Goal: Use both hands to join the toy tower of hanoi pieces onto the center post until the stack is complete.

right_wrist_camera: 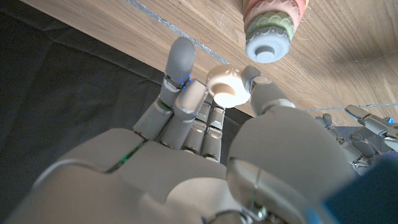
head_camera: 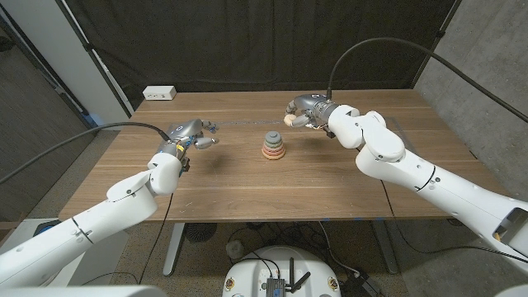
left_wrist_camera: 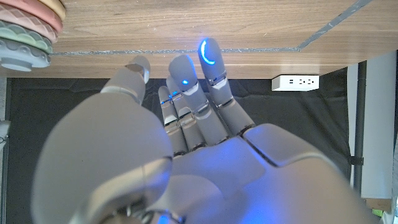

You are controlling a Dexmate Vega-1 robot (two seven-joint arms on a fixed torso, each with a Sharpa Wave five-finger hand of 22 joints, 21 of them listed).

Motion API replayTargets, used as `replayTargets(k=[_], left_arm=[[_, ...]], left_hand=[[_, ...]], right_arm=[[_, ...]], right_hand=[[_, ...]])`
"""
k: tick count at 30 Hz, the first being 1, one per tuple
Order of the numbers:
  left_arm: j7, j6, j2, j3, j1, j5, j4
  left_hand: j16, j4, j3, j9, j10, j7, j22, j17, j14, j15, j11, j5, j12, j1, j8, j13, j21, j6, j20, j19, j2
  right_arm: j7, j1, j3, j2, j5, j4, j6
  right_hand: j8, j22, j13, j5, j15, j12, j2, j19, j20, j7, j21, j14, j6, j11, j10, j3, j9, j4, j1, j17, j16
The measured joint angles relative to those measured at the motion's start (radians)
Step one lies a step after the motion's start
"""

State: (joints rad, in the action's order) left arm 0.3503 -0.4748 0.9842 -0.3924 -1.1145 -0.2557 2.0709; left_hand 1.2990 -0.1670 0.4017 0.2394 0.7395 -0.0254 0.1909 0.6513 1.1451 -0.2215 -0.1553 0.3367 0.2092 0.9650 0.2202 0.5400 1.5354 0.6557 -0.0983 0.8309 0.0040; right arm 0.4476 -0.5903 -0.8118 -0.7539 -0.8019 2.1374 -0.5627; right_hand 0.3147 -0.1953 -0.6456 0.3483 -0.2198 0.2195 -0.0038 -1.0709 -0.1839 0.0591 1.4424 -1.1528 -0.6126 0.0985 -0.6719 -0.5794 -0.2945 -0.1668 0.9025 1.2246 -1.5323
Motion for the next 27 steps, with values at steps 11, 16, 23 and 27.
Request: replayTargets(k=[11,16,23,27], left_arm=[[0.0,0.001,0.0,0.001,-0.002,0.0,0.001],[0.0,0.002,0.0,-0.001,0.002,-0.003,0.001],[-0.001,-0.006,0.0,-0.008,0.006,-0.017,0.0],[-0.001,-0.017,0.0,-0.012,0.009,-0.03,0.0]], left_hand=[[0.0,0.0,0.0,0.0,0.0,0.0,0.0,0.0,0.0,0.0,0.0,0.0,0.0,0.0,0.0,0.0,0.0,0.0,0.0,0.0,0.0],[0.0,0.0,0.0,0.0,0.0,0.0,0.0,0.0,0.0,0.0,0.0,0.0,0.0,0.0,0.0,0.0,0.0,0.0,0.0,0.0,0.0],[0.0,0.0,0.0,0.0,0.0,0.0,0.0,0.0,0.0,0.0,0.0,0.0,0.0,0.0,-0.007,0.0,0.0,0.0,0.0,0.0,0.0],[0.0,0.0,0.0,0.0,0.0,0.0,0.0,0.0,0.0,0.0,0.0,0.0,0.0,0.0,-0.007,0.0,0.0,0.0,0.0,0.0,0.0]], right_arm=[[0.029,0.02,-0.01,0.044,-0.022,-0.02,0.03],[0.048,0.028,-0.016,0.061,-0.035,-0.03,0.037],[0.075,0.047,-0.034,0.089,-0.055,-0.053,0.039],[0.085,0.057,-0.045,0.101,-0.066,-0.067,0.039]], right_hand=[[0.0,0.0,0.0,0.0,0.0,0.0,0.0,0.0,0.0,-0.002,0.0,0.0,-0.002,0.0,0.0,0.0,-0.001,0.0,0.0,0.0,0.0],[0.0,0.0,0.0,0.0,0.0,0.0,0.0,0.0,0.0,-0.002,0.0,0.0,-0.002,0.0,0.0,0.0,-0.001,0.0,0.0,0.0,0.0],[0.0,0.0,0.002,0.0,0.0,-0.001,0.0,0.0,0.0,-0.002,0.0,0.0,-0.002,-0.002,-0.002,0.0,-0.001,0.0,0.0,0.0,0.0],[-0.001,0.0,0.001,-0.001,0.0,-0.003,0.0,0.0,0.0,-0.006,0.0,0.0,-0.005,-0.006,-0.006,0.0,-0.001,0.0,0.0,0.0,0.0]])
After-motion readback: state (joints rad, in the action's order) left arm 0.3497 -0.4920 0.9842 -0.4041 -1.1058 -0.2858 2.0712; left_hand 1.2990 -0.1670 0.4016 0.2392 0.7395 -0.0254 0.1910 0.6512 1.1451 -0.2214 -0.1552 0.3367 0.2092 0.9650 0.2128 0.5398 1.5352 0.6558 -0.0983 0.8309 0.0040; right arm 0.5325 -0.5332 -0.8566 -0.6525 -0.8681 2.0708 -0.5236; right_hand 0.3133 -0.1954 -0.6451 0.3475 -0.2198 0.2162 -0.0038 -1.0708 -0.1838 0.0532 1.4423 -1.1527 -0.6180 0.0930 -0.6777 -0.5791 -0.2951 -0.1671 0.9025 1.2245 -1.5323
